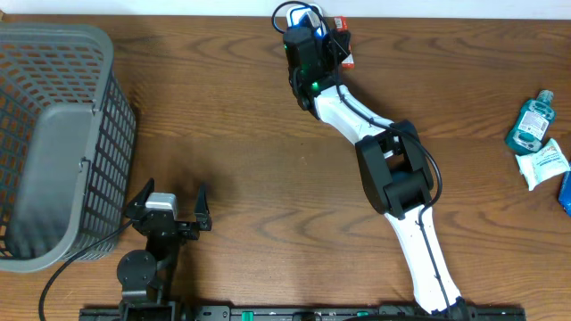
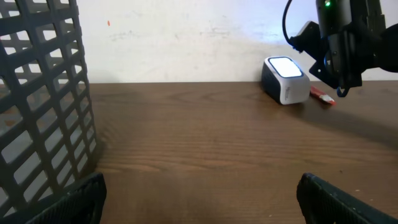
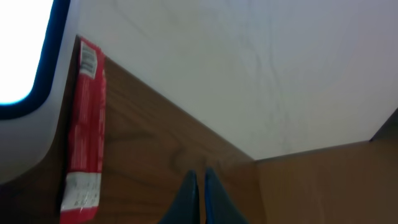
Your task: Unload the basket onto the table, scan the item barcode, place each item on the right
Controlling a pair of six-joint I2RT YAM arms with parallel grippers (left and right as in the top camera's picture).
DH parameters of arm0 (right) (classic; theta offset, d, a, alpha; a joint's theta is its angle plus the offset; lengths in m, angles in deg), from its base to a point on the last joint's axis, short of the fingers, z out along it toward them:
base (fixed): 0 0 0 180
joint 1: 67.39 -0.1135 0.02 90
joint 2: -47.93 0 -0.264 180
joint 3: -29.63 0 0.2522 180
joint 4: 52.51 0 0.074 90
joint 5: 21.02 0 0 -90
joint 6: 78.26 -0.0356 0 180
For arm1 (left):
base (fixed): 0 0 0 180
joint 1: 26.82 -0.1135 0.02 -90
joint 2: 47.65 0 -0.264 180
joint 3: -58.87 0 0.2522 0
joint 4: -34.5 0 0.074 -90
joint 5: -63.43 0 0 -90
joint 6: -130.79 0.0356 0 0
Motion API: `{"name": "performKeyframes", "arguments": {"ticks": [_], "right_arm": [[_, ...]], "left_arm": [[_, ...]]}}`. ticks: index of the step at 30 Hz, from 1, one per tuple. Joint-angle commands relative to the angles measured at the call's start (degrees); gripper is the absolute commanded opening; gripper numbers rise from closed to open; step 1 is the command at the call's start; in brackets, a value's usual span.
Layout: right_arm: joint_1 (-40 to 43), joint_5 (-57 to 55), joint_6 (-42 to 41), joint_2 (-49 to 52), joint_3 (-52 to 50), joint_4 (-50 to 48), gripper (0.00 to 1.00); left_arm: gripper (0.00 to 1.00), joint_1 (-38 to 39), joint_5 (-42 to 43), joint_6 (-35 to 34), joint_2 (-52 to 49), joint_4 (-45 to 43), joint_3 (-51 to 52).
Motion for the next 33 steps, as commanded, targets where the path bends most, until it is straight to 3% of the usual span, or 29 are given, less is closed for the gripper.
{"name": "performKeyframes", "arguments": {"ticks": [1,2,3,7,9,12,17,23,33], "right_arm": [[0.5,-1.3,-8.5,-3.7,1.2,3.0,0.04],[0.7,-0.1,-10.2,-4.7,1.2,5.0,0.06],[0.9,1.3,-12.3,-5.8,1.2,7.3,0.14],[2.8,11.1,-23.3,-11.1,1.2,19.4,0.56],[4.4,19.0,-29.3,-13.1,1.2,25.2,0.66],[8.3,33.7,-34.9,-14.1,1.2,30.9,0.71],[11.4,42.8,-38.9,-10.1,1.2,31.4,0.84],[12.4,52.1,-47.4,-5.3,1.2,25.1,0.79],[12.0,49.7,-50.6,-1.9,1.2,17.1,0.82]], "left_arm": [[0.98,0.1,0.6,0.3,0.0,1.8,1.0],[0.98,0.1,0.6,0.3,0.0,1.8,1.0],[0.98,0.1,0.6,0.3,0.0,1.8,1.0],[0.98,0.1,0.6,0.3,0.0,1.8,1.0],[0.98,0.1,0.6,0.3,0.0,1.8,1.0],[0.98,0.1,0.6,0.3,0.0,1.8,1.0],[0.98,0.1,0.6,0.3,0.0,1.8,1.0],[0.98,0.1,0.6,0.3,0.0,1.8,1.0],[0.98,0.1,0.6,0.3,0.0,1.8,1.0]]}}
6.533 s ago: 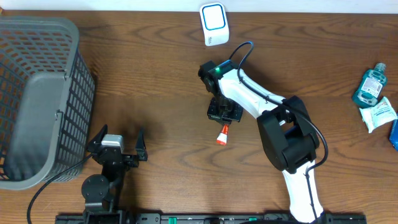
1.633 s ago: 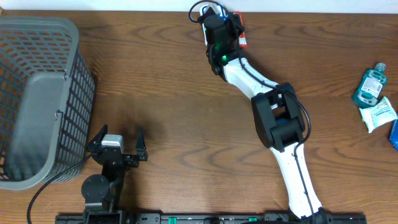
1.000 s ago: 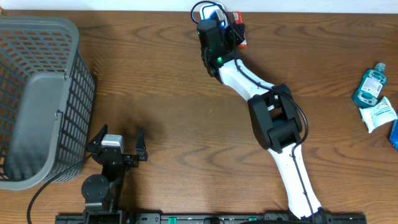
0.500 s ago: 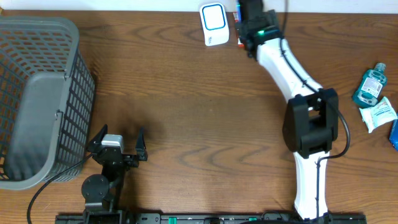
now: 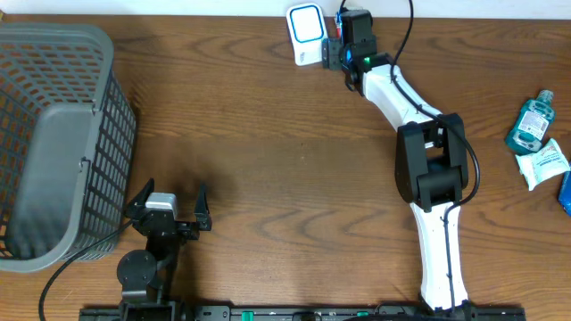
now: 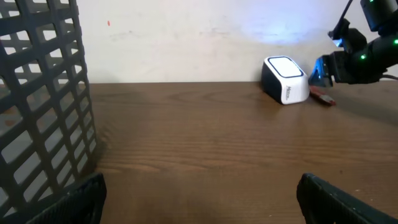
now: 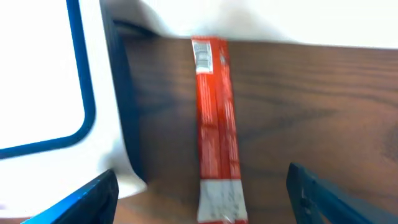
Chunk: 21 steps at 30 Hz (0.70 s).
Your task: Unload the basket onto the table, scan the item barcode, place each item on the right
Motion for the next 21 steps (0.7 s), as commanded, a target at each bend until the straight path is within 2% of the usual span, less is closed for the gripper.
{"name": "performKeyframes", "arguments": {"ticks": [1,14,21], "right_arm": [[0.3,-1.6,-3.1,2.0,0.3,-1.1,0.82],[2.2,1.5,-1.8,3.7,0.3,0.3,0.79],[2.3,1.7,-1.6,6.6,0.3,-2.0,0.83]], "left_arm": [[0.98,0.1,0.5,0.3,0.0,1.8,1.0],[0.98,0.1,0.5,0.3,0.0,1.8,1.0],[0.98,0.1,0.5,0.3,0.0,1.8,1.0]]}}
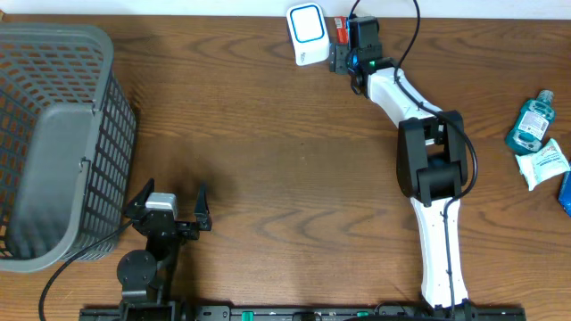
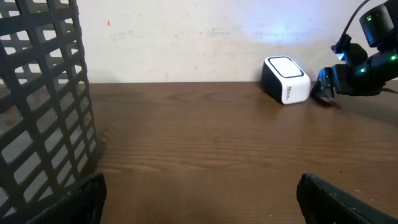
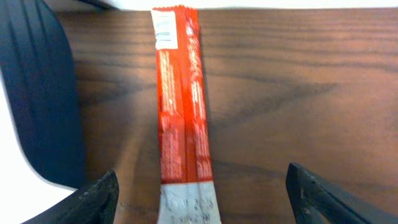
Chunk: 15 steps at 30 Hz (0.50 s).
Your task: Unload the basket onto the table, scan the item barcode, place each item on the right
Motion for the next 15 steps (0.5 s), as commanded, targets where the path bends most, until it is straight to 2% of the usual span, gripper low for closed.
{"name": "performKeyframes", "arguments": {"ticks": [1,6,7,8,9,12,13,15], "right_arm": [[0.1,0.6,0.1,4.0,0.3,-0.9,0.84],[0.1,0.6,0.2,8.5,0.3,-3.8,0.86],[0.1,0.5,0.2,9.2,0.3,-4.3,0.84],[0.1,0.5,0.2,10.0,0.3,-4.9,0.79],[0.1,0.4,0.1,10.6,0.3,-5.4,0.64],[0.3,0.2,-0.3,11.3,0.3,-4.7,0.12],[0.5,0.2,-0.3,11.3,0.3,-3.8,0.01],[1.0,0.3,-0.3,10.9,0.3,-1.7,0.01]], "left_arm": [[0.98,0.1,0.6,0.3,0.0,1.8,1.0],[0.98,0.1,0.6,0.3,0.0,1.8,1.0],[0.98,0.1,0.6,0.3,0.0,1.8,1.0],[0.98,0.1,0.6,0.3,0.0,1.8,1.0],[0.98,0.1,0.6,0.3,0.0,1.8,1.0],[0.98,0.1,0.6,0.3,0.0,1.8,1.0],[0.98,0.1,0.6,0.3,0.0,1.8,1.0],[0.98,0.1,0.6,0.3,0.0,1.8,1.0]]}}
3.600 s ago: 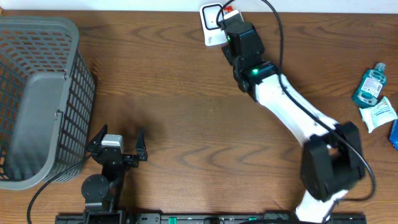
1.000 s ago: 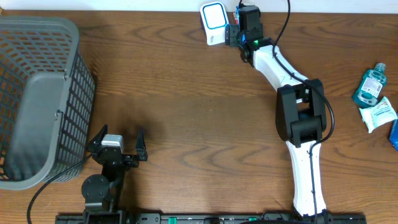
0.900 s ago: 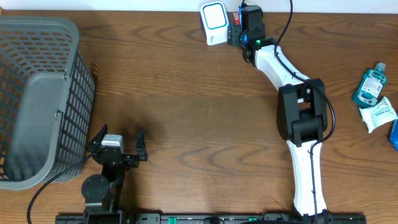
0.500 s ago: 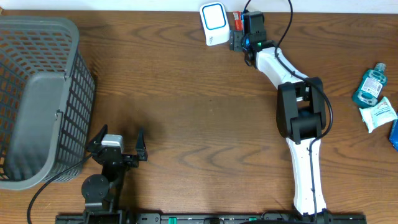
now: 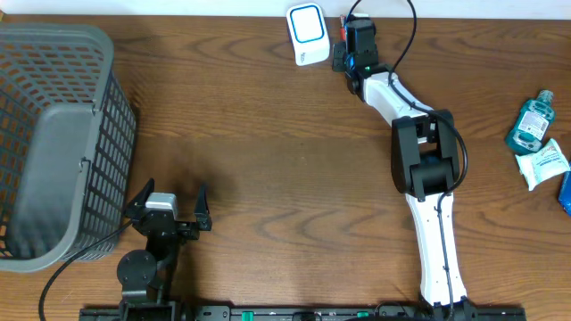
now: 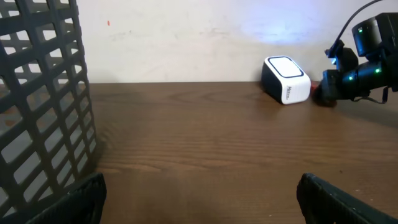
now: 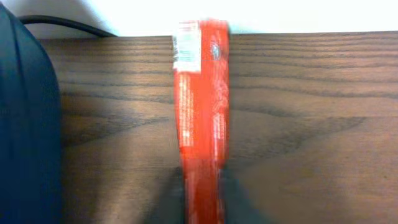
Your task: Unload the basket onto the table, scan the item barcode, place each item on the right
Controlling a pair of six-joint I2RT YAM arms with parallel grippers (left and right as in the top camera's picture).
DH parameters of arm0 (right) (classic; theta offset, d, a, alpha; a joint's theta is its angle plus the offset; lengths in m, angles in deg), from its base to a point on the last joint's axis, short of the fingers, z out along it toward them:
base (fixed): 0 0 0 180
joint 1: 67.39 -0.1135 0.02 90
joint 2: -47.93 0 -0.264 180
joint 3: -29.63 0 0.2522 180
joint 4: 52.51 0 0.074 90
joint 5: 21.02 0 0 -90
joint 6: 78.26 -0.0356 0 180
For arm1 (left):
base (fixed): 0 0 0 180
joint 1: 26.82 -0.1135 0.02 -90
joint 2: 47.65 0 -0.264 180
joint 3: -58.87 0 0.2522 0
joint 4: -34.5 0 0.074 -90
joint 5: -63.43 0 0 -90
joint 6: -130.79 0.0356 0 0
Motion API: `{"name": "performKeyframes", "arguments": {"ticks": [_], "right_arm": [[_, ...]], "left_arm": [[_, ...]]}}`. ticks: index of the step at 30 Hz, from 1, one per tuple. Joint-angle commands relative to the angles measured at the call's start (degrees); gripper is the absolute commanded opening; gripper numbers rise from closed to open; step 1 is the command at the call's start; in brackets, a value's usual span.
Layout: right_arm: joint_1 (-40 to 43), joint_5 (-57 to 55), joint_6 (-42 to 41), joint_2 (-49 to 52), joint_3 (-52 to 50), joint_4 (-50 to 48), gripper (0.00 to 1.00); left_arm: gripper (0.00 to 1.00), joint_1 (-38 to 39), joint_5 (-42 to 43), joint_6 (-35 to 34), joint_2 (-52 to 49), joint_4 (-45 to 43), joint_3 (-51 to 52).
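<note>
A slim red packet (image 7: 202, 118) lies on the wood at the table's far edge, beside the white scanner (image 5: 308, 22) with its blue-rimmed window. My right gripper (image 7: 202, 208) is shut on the packet's near end, with a dark finger pressed against each side. In the overhead view the right gripper (image 5: 341, 53) covers most of the packet. The left wrist view shows the scanner (image 6: 285, 79) with the right gripper (image 6: 323, 93) low beside it. My left gripper (image 5: 169, 209) rests open at the near left, holding nothing.
A grey mesh basket (image 5: 53, 134) fills the left side. At the right edge lie a teal bottle (image 5: 533, 120), a white pouch (image 5: 544, 163) and a blue item (image 5: 566, 192). A white wall runs just behind the scanner.
My right gripper was open astride the red packet; now it is shut on the packet's near end. The packet looks narrower, turned up on its edge. The left arm has not moved.
My right gripper was first shut above the scanner, with the packet flat beside it. Then it was open to the right of the scanner, over the packet. Then it was closer, fingers wide on either side. Now it grips the packet.
</note>
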Motion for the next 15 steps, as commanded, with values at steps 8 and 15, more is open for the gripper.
{"name": "performKeyframes", "arguments": {"ticks": [8,15], "right_arm": [[2.1,3.5,-3.1,-5.8,-2.7,26.1,0.01],[1.8,20.4,-4.9,-19.2,-2.8,51.1,0.01]], "left_arm": [[0.98,0.1,0.6,0.3,0.1,1.8,1.0],[0.98,0.1,0.6,0.3,0.1,1.8,1.0]]}}
